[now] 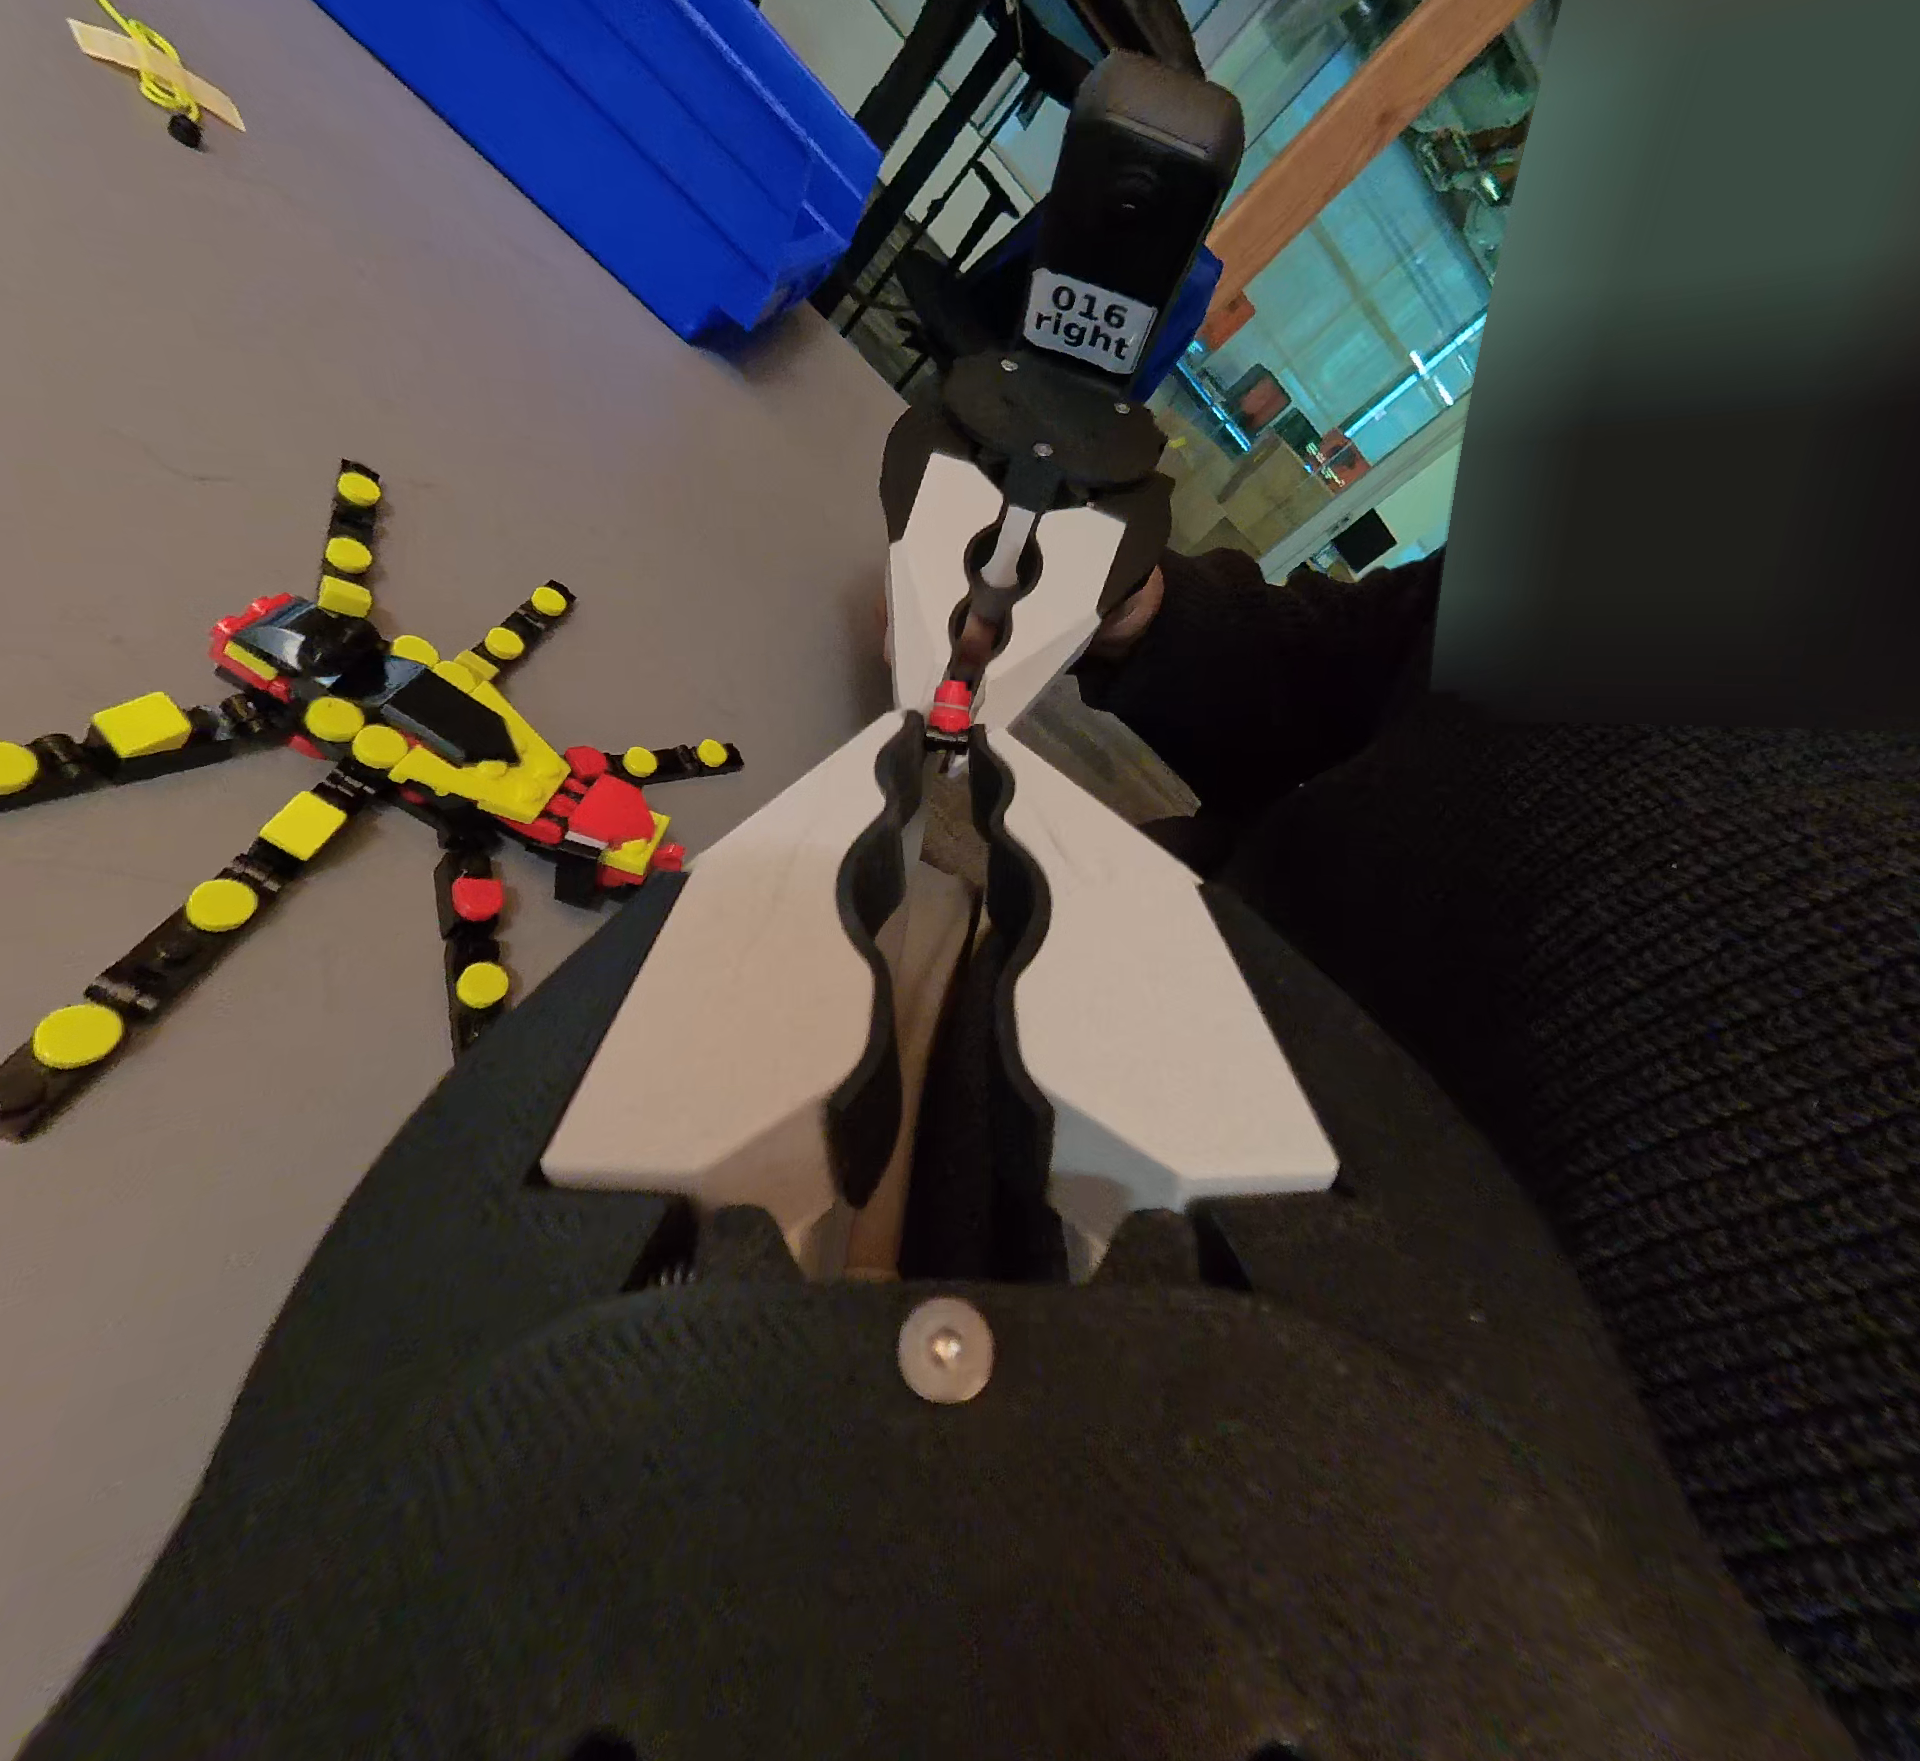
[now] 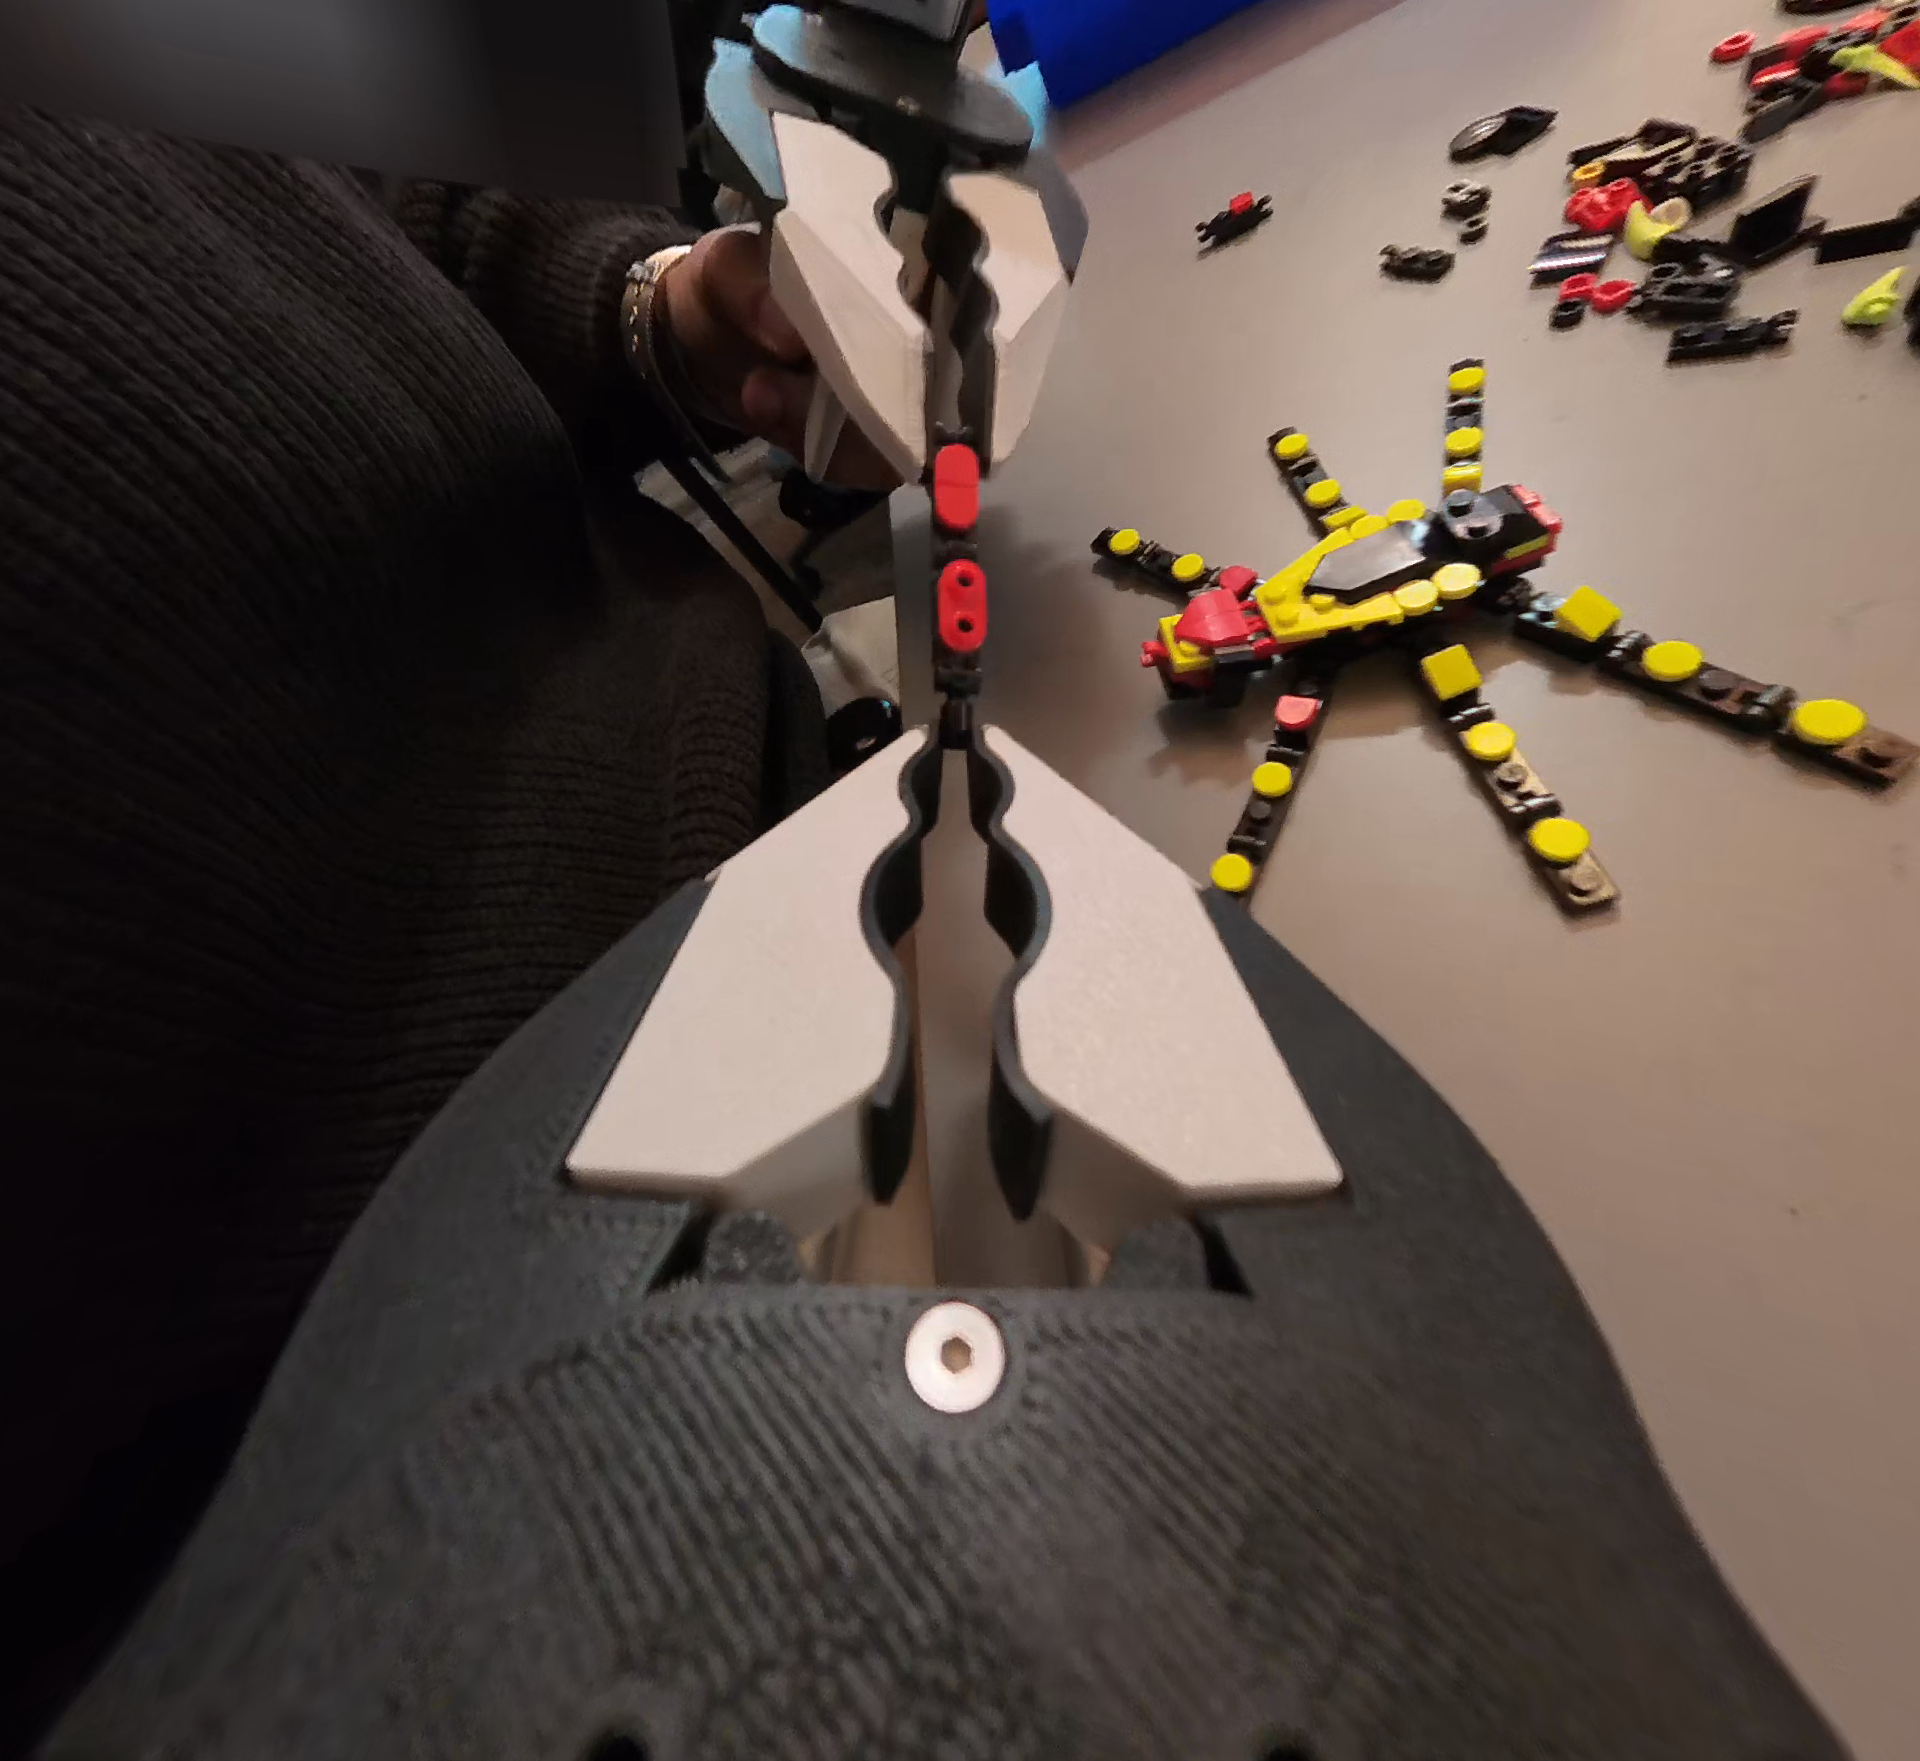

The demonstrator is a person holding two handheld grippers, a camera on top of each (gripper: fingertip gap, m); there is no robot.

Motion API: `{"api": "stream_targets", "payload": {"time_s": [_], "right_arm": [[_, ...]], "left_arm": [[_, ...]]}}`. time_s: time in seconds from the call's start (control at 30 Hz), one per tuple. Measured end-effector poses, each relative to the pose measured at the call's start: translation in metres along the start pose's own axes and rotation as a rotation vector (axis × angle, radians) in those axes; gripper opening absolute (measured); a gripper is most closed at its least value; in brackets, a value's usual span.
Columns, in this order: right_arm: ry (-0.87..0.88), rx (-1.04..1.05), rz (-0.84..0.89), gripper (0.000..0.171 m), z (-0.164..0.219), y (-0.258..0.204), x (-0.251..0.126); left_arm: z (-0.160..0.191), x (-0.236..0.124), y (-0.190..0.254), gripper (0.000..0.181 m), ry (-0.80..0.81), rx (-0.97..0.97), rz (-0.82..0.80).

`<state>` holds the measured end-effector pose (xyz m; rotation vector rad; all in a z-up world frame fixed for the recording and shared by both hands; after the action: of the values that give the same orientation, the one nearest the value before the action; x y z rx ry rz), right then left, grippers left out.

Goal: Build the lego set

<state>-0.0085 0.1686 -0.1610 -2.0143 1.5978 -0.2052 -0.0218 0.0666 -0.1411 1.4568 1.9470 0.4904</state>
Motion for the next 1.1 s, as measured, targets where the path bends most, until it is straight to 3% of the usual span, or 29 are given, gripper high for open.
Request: {"api": "stream_targets", "payload": {"time_s": [0.2, 0.33, 0.5, 0.73, 1.1], "right_arm": [[0.003, -0.052, 0.141, 0.002, -0.005, 0.012, -0.020], [-0.129, -0.182, 0.437, 0.003, -0.002, 0.031, -0.057], [-0.388, -0.197, 0.767, 0.002, 0.026, 0.057, -0.107], [-0.463, -0.180, 0.793, 0.003, 0.038, 0.067, -0.110], [-0.425, -0.181, 0.796, 0.010, 0.036, 0.070, -0.110]], "left_arm": [[-0.005, 0.001, -0.011, 0.047, 0.033, -0.023, -0.099], [-0.007, -0.001, -0.015, 0.049, 0.042, -0.026, -0.119], [-0.007, -0.002, -0.015, 0.049, 0.042, -0.053, -0.099], [-0.006, -0.004, -0.012, 0.047, 0.027, -0.054, -0.075], [-0.006, -0.006, -0.012, 0.046, 0.020, -0.065, -0.059]]}}
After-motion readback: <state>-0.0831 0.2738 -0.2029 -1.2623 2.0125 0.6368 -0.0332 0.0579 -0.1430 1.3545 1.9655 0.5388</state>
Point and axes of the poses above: each gripper's, where its closed fingertips meet, x out along the fingers, z out of its underside, y = z × x across the jaws, the point moved 4 cm from there along -x, back along the fingers, and after that the axes turned 15 degrees about -z, right-handed, at the moved point
